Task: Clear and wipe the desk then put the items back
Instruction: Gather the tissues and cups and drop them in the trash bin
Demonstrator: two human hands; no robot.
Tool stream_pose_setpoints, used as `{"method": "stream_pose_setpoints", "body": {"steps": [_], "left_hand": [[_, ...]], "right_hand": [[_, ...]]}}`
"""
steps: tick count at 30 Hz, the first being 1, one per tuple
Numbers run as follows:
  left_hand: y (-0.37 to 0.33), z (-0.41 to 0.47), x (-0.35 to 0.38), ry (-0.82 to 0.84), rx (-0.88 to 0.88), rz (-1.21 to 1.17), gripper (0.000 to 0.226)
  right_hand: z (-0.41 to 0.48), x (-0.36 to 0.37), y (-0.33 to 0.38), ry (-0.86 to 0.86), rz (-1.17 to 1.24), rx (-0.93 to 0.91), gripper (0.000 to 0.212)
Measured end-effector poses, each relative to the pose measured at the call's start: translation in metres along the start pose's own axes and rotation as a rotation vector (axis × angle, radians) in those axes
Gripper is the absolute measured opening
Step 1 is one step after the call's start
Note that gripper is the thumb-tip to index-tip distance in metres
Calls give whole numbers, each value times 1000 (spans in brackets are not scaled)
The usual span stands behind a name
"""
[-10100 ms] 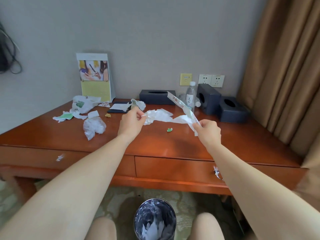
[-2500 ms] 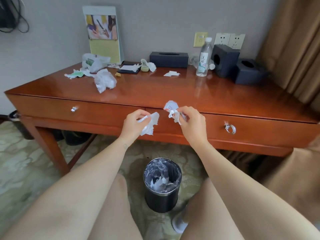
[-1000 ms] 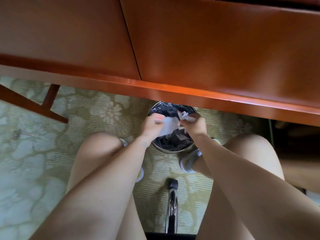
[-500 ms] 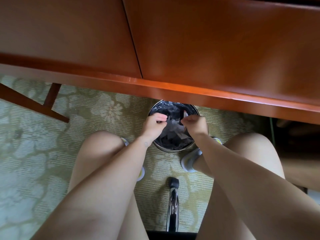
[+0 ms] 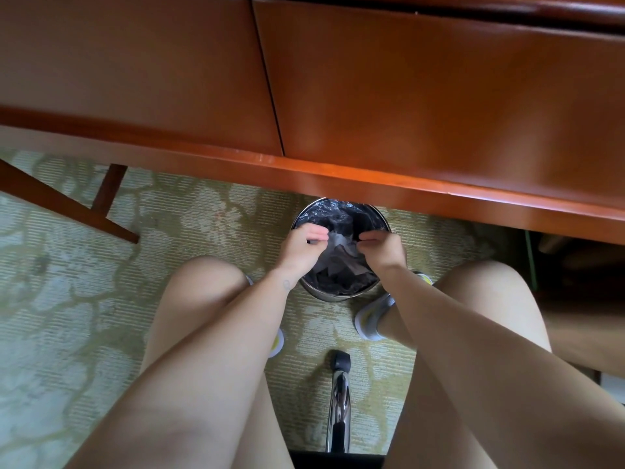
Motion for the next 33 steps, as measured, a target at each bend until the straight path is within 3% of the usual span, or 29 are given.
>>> {"method": "stream_pose_setpoints", "body": {"steps": [19, 29, 33], "left_hand": [[-36, -64, -44, 11, 159, 114, 24], [-103, -151, -91, -14, 398, 285, 16], [-146, -194, -121, -130, 558, 359, 16]], "right_hand": [[-80, -12, 34, 122, -113, -170, 21], [-177, -41, 106, 254, -296, -492, 18], [-228, -66, 147, 288, -335, -665, 22]]}}
Point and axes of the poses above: each hand's wrist, its own z-axis towards the middle knuckle, its own x-axis out of the palm, y = z × x, the point moved 6 cm from there along z, towards the middle knuckle, and after that the axes turned 6 degrees about z, right-handed, at the moved point
